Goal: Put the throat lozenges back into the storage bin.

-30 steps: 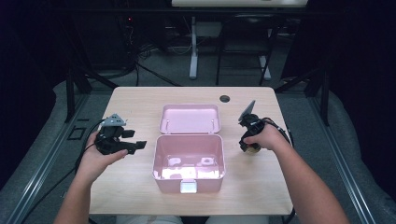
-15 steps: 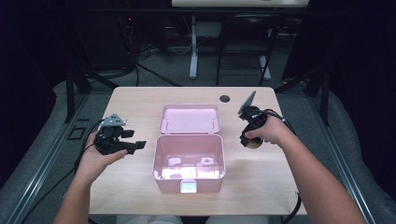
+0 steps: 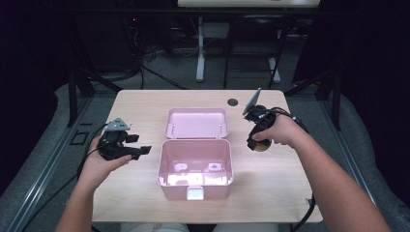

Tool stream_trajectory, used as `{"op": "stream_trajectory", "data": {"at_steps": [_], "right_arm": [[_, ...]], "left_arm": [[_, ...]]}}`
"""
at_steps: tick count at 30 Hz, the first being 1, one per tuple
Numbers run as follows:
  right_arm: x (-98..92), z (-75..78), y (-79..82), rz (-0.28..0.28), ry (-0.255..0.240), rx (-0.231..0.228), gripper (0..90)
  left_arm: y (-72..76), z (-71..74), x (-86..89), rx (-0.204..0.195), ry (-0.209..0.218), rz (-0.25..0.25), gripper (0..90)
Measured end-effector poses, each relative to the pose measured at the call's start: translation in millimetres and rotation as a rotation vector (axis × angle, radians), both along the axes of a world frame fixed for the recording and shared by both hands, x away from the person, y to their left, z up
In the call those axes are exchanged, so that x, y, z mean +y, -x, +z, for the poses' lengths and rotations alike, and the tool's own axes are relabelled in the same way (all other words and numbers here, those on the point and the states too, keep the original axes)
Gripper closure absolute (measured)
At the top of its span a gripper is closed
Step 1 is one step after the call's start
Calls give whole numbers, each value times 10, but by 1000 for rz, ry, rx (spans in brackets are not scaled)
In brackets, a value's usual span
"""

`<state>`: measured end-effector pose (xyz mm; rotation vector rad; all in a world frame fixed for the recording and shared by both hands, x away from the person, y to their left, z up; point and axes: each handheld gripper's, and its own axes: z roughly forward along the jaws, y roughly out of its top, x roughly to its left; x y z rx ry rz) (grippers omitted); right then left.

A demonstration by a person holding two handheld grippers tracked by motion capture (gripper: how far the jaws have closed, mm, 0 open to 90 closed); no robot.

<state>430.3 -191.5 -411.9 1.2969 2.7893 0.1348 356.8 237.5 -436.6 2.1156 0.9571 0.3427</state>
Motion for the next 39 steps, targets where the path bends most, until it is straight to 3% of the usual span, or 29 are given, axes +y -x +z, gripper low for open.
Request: {"op": "stream_trajectory", "data": {"at_steps": [14,20,24,28,39], "right_arm": [[253,134,134,254,16,12,199],[402,170,214,412,19,5,199],[491,185,258,482,11,11,199],[593,192,293,536,21,6,199],[832,168,324,587,10,14,199]], "left_arm": [[-3,0,8,0,-6,-2,322],[-2,-1,5,1,-6,-4,322],[0,-1,2,-1,-5,-4,322],[-1,1,8,-2,-2,-3,323],[-5,-6,2,1,-6,-5,323]]}}
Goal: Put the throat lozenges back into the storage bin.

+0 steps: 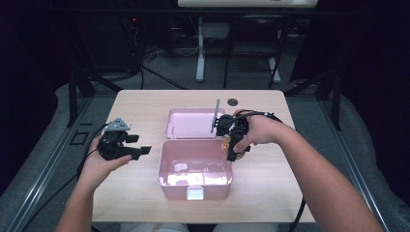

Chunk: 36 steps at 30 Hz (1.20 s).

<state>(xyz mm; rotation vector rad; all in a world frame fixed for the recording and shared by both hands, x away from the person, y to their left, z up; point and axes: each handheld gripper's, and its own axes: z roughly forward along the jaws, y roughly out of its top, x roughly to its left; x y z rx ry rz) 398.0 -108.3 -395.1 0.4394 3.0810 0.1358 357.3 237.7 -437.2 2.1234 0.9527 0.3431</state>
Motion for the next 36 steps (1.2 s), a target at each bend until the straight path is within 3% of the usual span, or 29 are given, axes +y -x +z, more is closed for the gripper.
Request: {"op": "stream_trajectory", "data": {"at_steps": [19,24,28,33,36], "right_arm": [[371,-157,63,86,-20,15,199],[423,-260,74,113,-11,17,199],[446,-324,77,114,-40,27,199],[468,-403,90,133,-24,33,199],[476,-452,91,132,-39,47,199]], "left_arm": [[-2,2,14,0,1,1,323],[-4,-5,8,0,3,3,322],[-2,-1,12,2,2,2,323],[-4,-10,2,-1,1,1,322],[-6,-12,4,0,1,0,323]]}}
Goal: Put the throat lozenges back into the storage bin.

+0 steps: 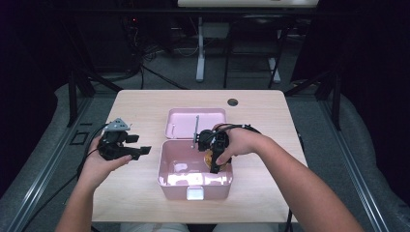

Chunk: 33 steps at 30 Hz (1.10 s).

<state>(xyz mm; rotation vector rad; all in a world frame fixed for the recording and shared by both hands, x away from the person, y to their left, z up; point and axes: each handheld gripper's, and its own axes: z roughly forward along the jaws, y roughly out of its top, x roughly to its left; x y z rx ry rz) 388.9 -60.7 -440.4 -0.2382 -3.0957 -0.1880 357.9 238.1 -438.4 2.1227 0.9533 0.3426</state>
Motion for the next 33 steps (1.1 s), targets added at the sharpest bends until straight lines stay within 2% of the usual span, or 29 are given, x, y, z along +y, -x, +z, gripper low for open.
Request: {"op": "stream_trajectory", "data": {"at_steps": [7,10,15,23,33], "right_arm": [[17,-122,2,14,31,3,199],[25,-175,-2,14,22,11,199],[41,-262,5,26,33,10,199],[61,-329,14,51,38,-11,199],[32,-439,22,47,41,-3,199]], "left_arm": [[0,0,2,3,-2,-1,323],[-2,-3,1,6,-2,-1,323],[-4,-7,7,4,0,2,323],[-9,-11,8,5,-3,0,323],[-9,-11,7,4,-3,0,323]]}}
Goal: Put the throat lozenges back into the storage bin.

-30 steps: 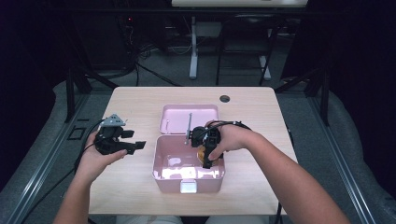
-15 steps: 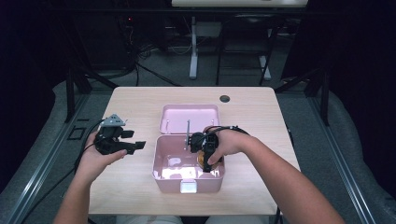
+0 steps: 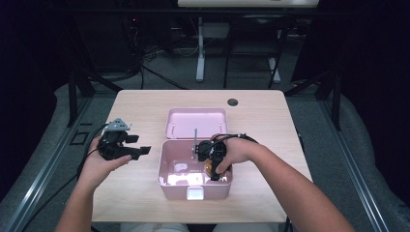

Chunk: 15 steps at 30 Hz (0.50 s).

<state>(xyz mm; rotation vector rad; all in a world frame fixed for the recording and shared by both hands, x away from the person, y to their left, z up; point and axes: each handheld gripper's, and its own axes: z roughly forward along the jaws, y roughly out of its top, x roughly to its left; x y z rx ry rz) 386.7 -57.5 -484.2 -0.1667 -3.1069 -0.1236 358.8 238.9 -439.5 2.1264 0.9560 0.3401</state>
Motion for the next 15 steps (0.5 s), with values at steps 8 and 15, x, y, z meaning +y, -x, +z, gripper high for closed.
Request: {"op": "stream_trajectory", "data": {"at_steps": [8,15], "right_arm": [[-7,-82,18,21,13,4,199],[-7,-143,17,30,15,14,199]], "left_arm": [[-1,-3,-3,-1,-1,2,323],[0,-1,4,-2,2,6,323]]}}
